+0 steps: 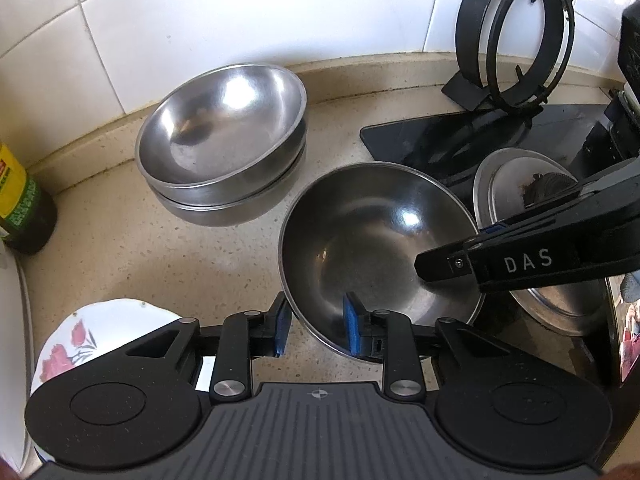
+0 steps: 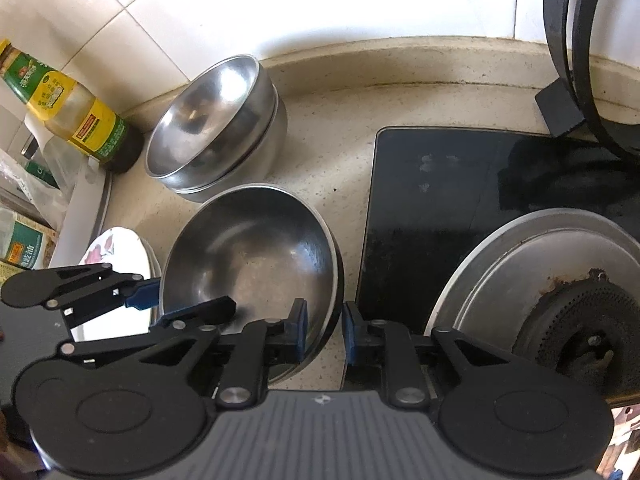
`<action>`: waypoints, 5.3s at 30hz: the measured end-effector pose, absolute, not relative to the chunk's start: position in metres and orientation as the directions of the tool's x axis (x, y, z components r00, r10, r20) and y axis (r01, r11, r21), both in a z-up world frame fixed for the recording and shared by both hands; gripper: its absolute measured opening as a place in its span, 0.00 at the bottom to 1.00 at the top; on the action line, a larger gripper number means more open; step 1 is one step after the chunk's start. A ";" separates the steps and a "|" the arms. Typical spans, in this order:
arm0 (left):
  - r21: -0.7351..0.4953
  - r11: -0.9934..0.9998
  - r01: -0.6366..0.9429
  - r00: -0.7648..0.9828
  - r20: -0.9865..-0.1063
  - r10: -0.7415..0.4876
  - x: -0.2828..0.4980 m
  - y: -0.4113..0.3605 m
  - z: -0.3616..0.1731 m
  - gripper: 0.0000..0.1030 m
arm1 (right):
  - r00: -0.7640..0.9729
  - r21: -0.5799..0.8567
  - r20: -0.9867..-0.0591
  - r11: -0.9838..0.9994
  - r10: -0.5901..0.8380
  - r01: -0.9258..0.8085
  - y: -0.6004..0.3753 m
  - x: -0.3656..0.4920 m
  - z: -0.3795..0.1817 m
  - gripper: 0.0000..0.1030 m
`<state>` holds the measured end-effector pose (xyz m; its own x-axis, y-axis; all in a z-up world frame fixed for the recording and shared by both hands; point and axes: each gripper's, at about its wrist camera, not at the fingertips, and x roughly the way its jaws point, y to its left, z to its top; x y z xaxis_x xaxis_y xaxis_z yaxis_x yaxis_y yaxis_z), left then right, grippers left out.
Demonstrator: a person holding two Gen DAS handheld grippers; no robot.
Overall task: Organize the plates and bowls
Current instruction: 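Close the right gripper on the rim of the remaining steel bowl, then lift the bowl with the right gripper and set it onto the nested bowls, then grasp the rim of the nested steel bowl stack with the right gripper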
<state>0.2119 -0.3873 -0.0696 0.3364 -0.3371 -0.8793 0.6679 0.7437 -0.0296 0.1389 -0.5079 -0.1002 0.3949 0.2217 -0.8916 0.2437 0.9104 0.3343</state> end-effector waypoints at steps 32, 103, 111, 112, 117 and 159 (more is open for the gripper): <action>-0.084 0.763 0.641 0.421 -0.793 -0.440 0.237 -0.364 -0.009 0.35 | 0.551 0.368 -0.805 0.913 0.219 0.176 -0.509 0.162 -0.029 0.40; 0.011 0.795 0.606 0.529 -0.752 -0.393 0.264 -0.338 0.000 0.78 | 0.558 0.291 -0.819 0.935 0.134 0.203 -0.496 0.205 -0.021 0.65; 0.027 0.773 0.634 0.507 -0.769 -0.389 0.261 -0.341 -0.008 0.81 | 0.535 0.297 -0.832 0.933 0.148 0.204 -0.492 0.202 -0.025 0.71; 0.029 0.769 0.639 0.503 -0.772 -0.389 0.261 -0.342 -0.009 0.82 | 0.534 0.300 -0.832 0.931 0.150 0.206 -0.492 0.203 -0.026 0.73; 0.025 0.760 0.650 0.480 -0.789 -0.384 0.266 -0.345 -0.022 0.83 | 0.526 0.330 -0.833 0.917 0.170 0.226 -0.498 0.211 -0.036 0.80; -0.040 0.684 0.729 0.342 -0.844 -0.414 0.325 -0.395 -0.091 0.94 | 0.499 0.491 -0.792 0.853 0.351 0.179 -0.507 0.290 -0.119 0.89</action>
<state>0.3247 -0.3953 -0.0910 0.3418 -0.4139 -0.8437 0.7285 0.6838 -0.0404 0.2897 -0.5071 -0.1185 0.4986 0.3512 -0.7925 0.1794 0.8526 0.4908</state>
